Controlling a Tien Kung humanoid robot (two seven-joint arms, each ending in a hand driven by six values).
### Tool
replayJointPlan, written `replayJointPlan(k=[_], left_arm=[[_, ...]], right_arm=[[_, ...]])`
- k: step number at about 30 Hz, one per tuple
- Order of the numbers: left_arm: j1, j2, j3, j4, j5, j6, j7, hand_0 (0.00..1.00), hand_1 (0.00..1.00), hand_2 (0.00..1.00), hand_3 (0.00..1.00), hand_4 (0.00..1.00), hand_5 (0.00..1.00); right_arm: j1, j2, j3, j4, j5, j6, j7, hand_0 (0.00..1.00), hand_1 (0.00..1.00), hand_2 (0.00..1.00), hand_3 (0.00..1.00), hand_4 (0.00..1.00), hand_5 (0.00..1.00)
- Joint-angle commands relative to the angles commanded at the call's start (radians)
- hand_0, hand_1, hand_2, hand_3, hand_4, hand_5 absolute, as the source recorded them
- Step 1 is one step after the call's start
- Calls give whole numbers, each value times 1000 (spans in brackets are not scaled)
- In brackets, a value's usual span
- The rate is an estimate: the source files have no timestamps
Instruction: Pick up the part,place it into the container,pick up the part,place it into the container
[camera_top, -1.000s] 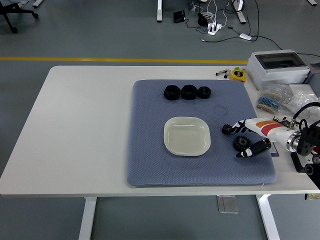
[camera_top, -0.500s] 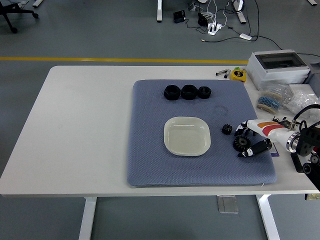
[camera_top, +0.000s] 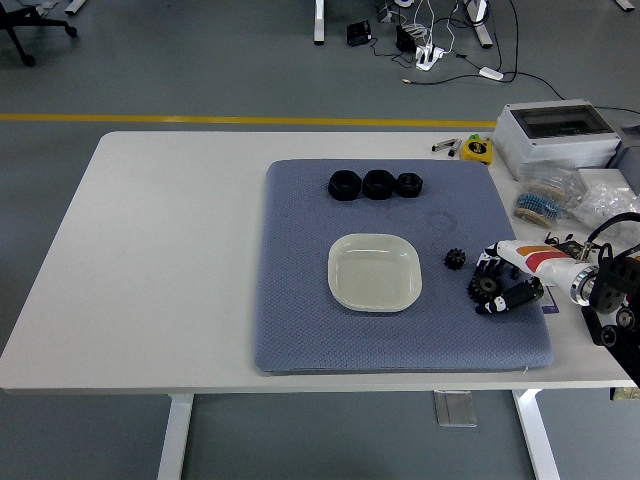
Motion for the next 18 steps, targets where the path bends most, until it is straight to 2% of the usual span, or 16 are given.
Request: replayJointPlan(k=[2,3,8,9,14,15,18], left_arm=[[1,0,-2,0,4,0,1,731,741,772,687,724,680],[1,0,-2,0,5,-1,1,731,741,773,686,723,681],[0,0,-2,0,5,-1,2,731,741,773,686,723,681],[0,0,-2,0,4,-1,1,731,741,772,687,724,682],[-3,-1,1,0,0,0,0,731,741,772,687,724,682],[-3,-1,2,-1,-2,0,0,731,742,772,687,723,682],[-5,-1,3,0,-4,0,-1,731,742,772,687,723,682]], right_arm=[[-1,0,-2,1,8,-11,-5,355,455,492,502,880,294],[-1,0,-2,2,11,-17,-7,248,405,452,480,772,301],[-2,0,-2,0,18,-38,-9,248,405,452,480,772,301],[-2,0,-1,0,18,-38,-9,180,356,412,468,785,248],[-3,-3,1,5,24,-41,-8,180,356,412,468,785,248],[-3,-4,4,11,25,-43,-9,148,314,388,458,805,225],[-4,-7,11,30,27,-45,-8,148,314,388,458,805,225]])
